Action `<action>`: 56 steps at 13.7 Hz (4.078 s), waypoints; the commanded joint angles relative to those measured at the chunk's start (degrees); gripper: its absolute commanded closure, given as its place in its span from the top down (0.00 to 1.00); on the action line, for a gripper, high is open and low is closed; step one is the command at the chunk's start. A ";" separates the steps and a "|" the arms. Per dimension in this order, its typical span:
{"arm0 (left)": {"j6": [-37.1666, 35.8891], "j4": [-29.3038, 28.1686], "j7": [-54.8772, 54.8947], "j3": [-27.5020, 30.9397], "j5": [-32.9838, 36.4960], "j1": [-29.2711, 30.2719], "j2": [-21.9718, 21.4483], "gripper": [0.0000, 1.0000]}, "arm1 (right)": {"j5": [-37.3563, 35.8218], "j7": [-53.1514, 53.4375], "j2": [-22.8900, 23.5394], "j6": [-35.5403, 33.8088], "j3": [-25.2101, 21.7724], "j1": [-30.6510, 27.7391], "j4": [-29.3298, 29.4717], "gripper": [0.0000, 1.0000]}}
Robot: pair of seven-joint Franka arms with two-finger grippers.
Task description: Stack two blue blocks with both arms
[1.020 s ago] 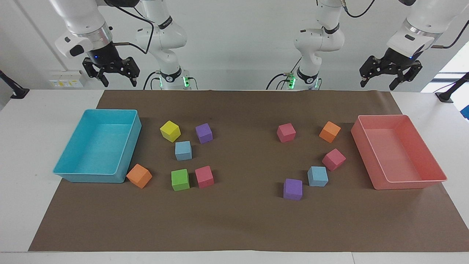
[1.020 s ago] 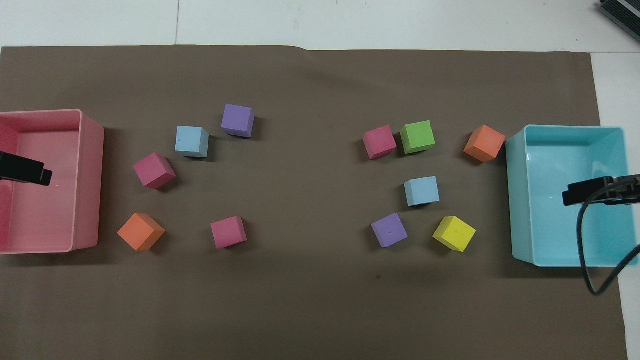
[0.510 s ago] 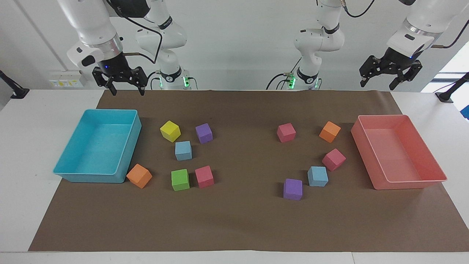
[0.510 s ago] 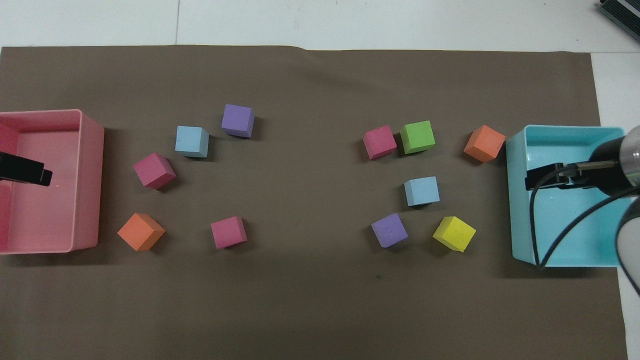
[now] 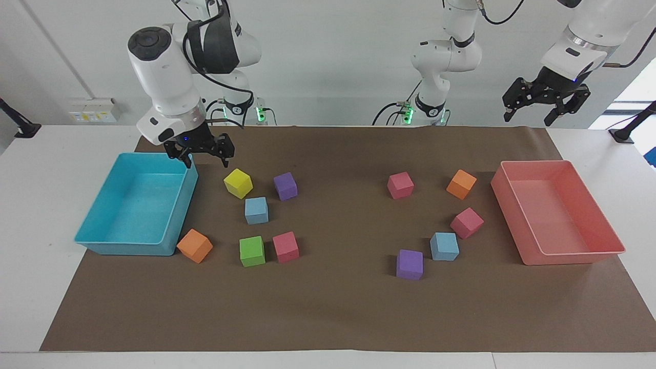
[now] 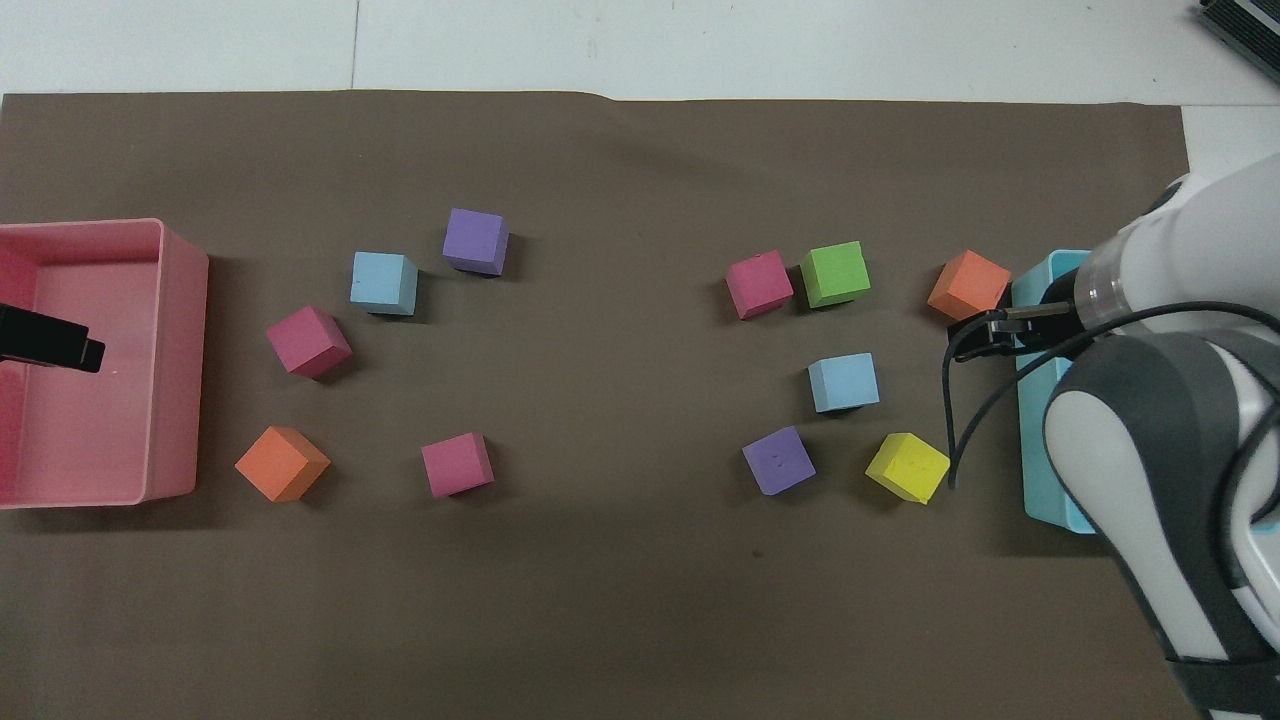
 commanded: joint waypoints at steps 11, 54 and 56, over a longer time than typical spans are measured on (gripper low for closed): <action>1.52 -1.99 -0.55 -0.39 -0.43 0.46 -1.60 1.00 | 2.04 5.11 8.16 22.78 0.23 5.84 -12.03 1.00; 54.62 -22.82 -11.80 -0.83 -0.34 -10.26 20.89 1.00 | 4.23 17.03 13.68 3.99 1.90 14.62 9.29 0.00; 55.32 -22.82 -11.80 -0.75 -0.34 -10.26 21.59 1.00 | 3.89 21.00 18.96 4.17 1.90 16.90 14.13 0.00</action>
